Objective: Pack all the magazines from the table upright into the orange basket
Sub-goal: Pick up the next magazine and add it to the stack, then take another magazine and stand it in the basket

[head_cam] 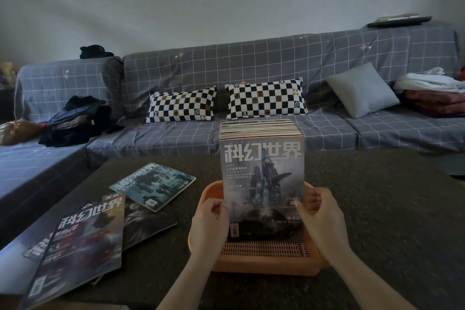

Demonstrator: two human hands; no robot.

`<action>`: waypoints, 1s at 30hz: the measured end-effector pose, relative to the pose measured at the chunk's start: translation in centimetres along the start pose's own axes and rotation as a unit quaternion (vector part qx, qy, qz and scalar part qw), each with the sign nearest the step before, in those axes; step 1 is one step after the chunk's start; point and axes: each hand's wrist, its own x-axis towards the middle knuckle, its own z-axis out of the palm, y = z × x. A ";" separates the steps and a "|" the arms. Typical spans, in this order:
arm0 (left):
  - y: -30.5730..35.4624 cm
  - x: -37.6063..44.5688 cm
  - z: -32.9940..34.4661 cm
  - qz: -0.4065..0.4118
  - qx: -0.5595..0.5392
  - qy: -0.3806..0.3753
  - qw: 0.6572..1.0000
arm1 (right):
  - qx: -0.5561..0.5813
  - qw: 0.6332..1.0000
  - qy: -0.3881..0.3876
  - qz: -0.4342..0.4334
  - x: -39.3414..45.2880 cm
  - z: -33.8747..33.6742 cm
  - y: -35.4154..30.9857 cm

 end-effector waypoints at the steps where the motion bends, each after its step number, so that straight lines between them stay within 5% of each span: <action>1: 0.1 -0.1 -0.1 0.005 0.009 -0.005 1.000 | 0.000 1.000 -0.002 -0.010 -0.2 0.0 -0.1; 14: 0.5 -0.1 -2.6 0.010 -0.071 -0.010 0.997 | 0.007 0.985 -0.136 -0.108 -2.4 2.4 -4.3; 30: -8.3 6.7 -9.3 -0.075 -0.102 0.083 0.988 | 0.009 0.946 -0.291 -0.144 -0.5 19.0 -12.1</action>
